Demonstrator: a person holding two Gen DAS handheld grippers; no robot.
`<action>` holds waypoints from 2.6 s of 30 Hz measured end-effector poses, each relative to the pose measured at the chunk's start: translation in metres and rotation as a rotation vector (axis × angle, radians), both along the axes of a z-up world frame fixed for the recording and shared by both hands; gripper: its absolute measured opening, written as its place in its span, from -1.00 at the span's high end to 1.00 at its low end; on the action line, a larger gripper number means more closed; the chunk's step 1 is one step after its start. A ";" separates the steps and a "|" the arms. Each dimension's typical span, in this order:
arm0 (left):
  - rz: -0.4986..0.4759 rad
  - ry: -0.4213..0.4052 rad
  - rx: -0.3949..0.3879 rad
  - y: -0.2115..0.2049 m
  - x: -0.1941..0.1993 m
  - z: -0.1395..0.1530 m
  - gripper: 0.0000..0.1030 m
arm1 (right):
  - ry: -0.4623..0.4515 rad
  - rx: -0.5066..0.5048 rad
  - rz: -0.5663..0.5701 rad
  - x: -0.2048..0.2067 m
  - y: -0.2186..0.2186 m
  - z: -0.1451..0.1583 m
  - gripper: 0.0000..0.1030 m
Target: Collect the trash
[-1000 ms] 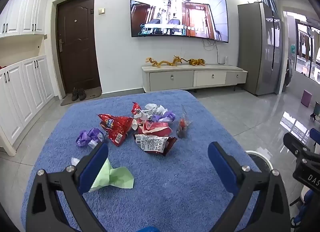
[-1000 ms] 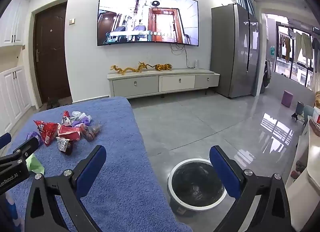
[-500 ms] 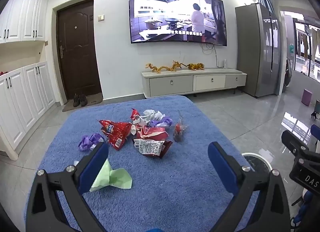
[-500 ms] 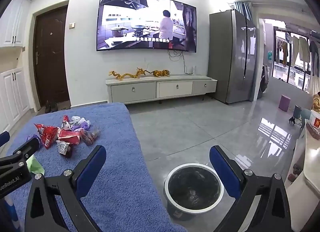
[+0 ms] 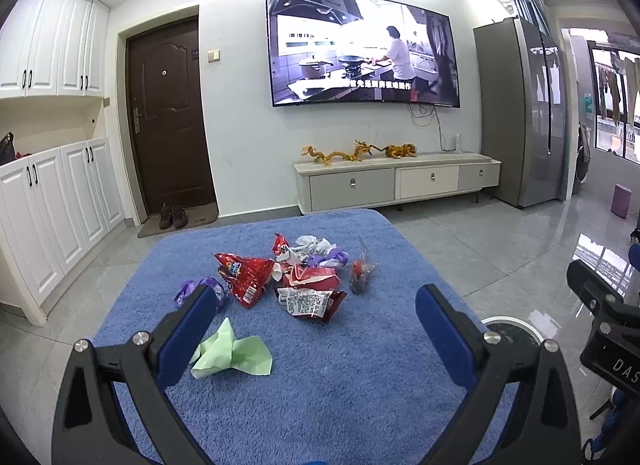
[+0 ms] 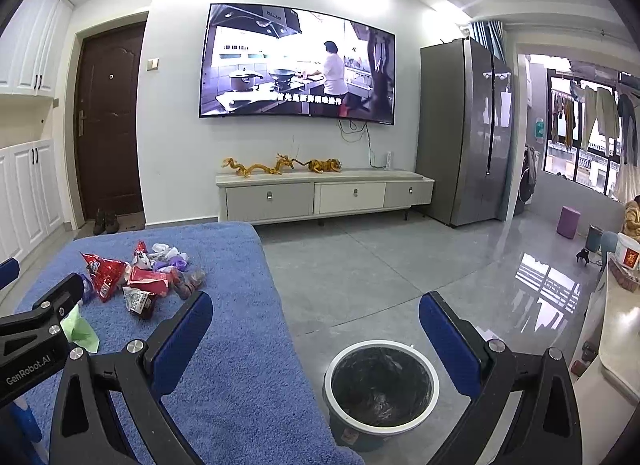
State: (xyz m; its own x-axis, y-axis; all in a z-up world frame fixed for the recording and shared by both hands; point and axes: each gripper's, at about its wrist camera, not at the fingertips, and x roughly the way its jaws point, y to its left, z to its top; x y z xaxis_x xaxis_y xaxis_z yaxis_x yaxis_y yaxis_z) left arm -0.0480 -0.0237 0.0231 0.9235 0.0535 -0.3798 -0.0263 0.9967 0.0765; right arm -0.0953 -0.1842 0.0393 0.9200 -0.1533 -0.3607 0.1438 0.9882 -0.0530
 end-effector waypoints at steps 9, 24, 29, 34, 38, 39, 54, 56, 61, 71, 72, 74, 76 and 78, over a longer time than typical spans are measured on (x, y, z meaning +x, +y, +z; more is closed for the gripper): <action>-0.004 0.006 0.018 -0.005 -0.006 0.003 -0.95 | -0.025 -0.001 -0.013 -0.008 -0.002 0.004 -1.00; 0.006 0.021 0.035 -0.008 -0.003 -0.001 -0.95 | -0.026 -0.002 -0.020 -0.012 -0.006 0.003 -1.00; 0.011 0.020 0.050 -0.008 -0.005 -0.001 -0.95 | -0.028 0.013 -0.020 -0.013 -0.008 0.005 -1.00; 0.009 0.001 0.060 -0.009 -0.010 0.002 -0.95 | -0.032 0.027 -0.018 -0.012 -0.010 0.008 -1.00; 0.001 -0.007 0.061 -0.010 -0.012 0.004 -0.95 | -0.036 0.034 -0.014 -0.010 -0.011 0.007 -1.00; -0.002 -0.005 0.061 -0.010 -0.012 0.004 -0.96 | -0.038 0.035 -0.013 -0.011 -0.010 0.006 -1.00; -0.015 0.006 0.062 -0.012 -0.015 0.003 -0.99 | -0.023 0.012 -0.027 -0.011 -0.008 0.003 -1.00; -0.013 -0.004 0.066 -0.013 -0.017 0.004 -0.99 | -0.024 0.013 -0.025 -0.012 -0.007 0.003 -1.00; -0.014 -0.016 0.059 -0.014 -0.021 0.005 -0.99 | -0.022 0.003 -0.019 -0.013 -0.006 0.004 -1.00; 0.001 -0.045 0.044 -0.013 -0.027 0.009 -0.99 | -0.037 -0.001 -0.007 -0.019 -0.004 0.005 -1.00; 0.001 -0.045 0.042 -0.013 -0.027 0.009 -0.99 | -0.037 0.000 -0.006 -0.019 -0.004 0.005 -1.00; -0.005 -0.042 0.042 -0.013 -0.027 0.009 -0.99 | -0.038 0.002 -0.005 -0.019 -0.003 0.005 -1.00; -0.012 -0.039 0.041 -0.015 -0.027 0.009 -0.99 | -0.038 0.001 -0.006 -0.019 -0.003 0.004 -1.00; -0.019 -0.036 0.041 -0.015 -0.028 0.010 -0.99 | -0.040 0.002 -0.006 -0.020 -0.003 0.004 -1.00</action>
State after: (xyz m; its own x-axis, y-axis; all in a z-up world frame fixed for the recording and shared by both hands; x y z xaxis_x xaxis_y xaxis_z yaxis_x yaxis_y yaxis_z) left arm -0.0760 -0.0387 0.0330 0.9377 0.0502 -0.3437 -0.0105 0.9931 0.1165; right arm -0.1152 -0.1873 0.0435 0.9326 -0.1585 -0.3243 0.1520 0.9873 -0.0455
